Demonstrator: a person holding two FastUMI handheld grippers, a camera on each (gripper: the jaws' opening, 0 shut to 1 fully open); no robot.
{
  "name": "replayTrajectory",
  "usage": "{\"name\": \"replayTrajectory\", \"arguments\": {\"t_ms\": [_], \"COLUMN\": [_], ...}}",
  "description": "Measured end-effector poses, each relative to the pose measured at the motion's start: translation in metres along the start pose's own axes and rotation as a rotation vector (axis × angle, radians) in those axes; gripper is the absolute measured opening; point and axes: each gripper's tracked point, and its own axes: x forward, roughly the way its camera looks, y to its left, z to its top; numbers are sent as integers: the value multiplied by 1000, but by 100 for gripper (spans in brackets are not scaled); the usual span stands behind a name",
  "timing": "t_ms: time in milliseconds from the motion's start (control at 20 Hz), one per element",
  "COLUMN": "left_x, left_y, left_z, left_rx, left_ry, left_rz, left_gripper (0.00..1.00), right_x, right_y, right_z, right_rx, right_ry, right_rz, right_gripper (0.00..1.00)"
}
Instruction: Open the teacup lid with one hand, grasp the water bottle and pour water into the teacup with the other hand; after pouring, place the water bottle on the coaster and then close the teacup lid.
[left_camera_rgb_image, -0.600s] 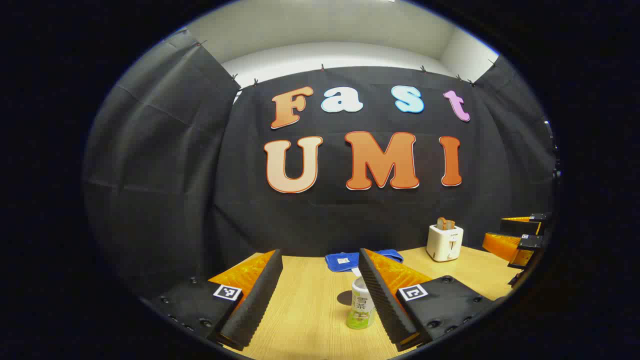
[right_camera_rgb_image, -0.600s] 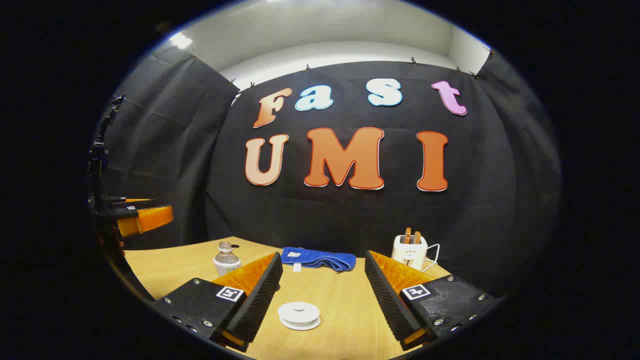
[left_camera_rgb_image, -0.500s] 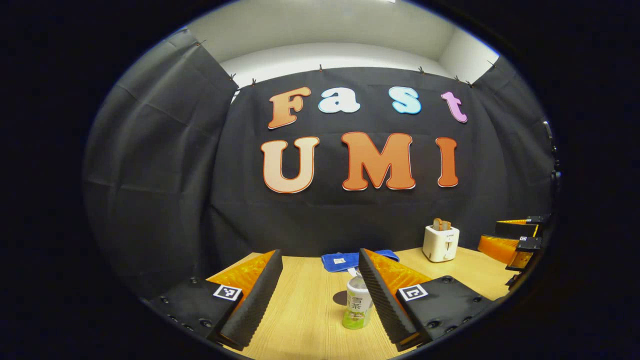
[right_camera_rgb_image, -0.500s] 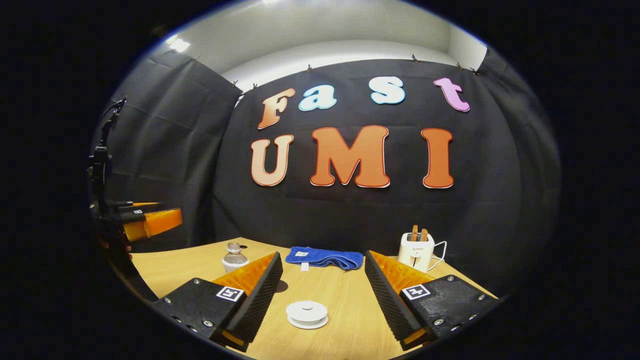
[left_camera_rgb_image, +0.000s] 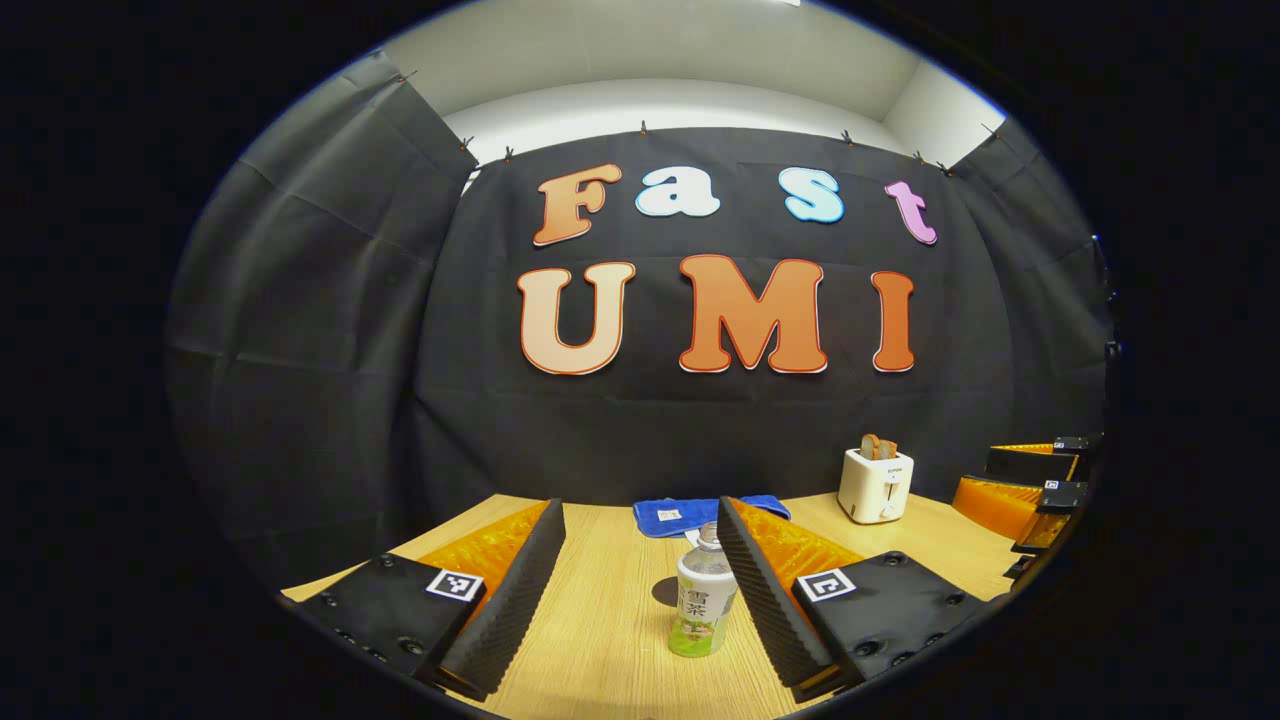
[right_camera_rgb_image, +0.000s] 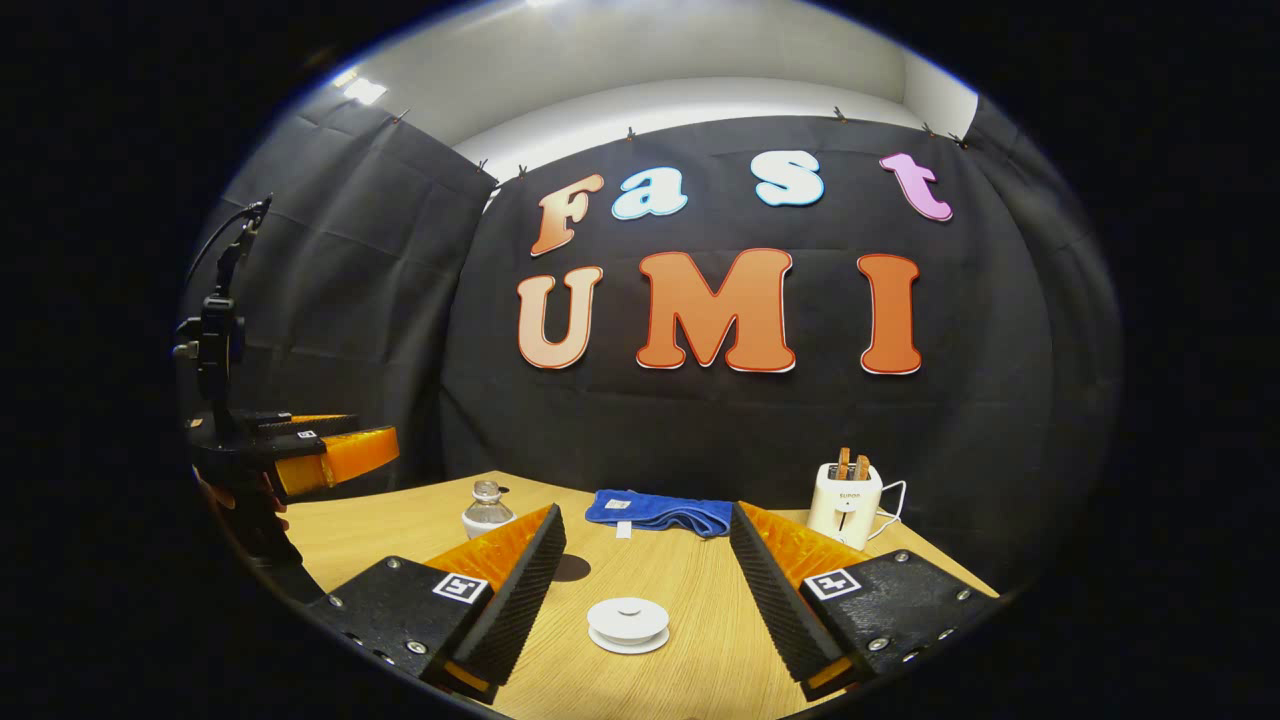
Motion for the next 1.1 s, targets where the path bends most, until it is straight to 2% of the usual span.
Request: {"name": "replayTrajectory", "arguments": {"t_ms": [50,200,400,600,800,950,1000,1100], "left_x": [0,2,6,10,14,15,17,18], "left_y": [-3,-11,-18,-19,-19,-18,-20,-23], "left_z": [0,3,-2,-12,-21,-23,-24,-26], "left_rx": [-13,-21,2,11,6,27,32,35], "left_ry": [0,-15,-28,-13,-2,1,2,6], "left_rz": [-12,-36,-50,-52,-62,-57,-58,-66], "left_gripper": [98,98,98,98,98,98,98,98], "right_x": [2,9,24,41,63,74,74,79], "right_y": [1,8,13,15,27,29,31,30], "right_z": [-4,-18,-50,-84,-125,-151,-157,-168], "right_rx": [-3,-20,-45,-34,-35,-53,-53,-50], "right_ry": [11,42,102,179,274,342,359,384], "right_rz": [6,29,39,57,102,110,116,117], "right_gripper": [99,98,88,83,77,65,67,64]}}
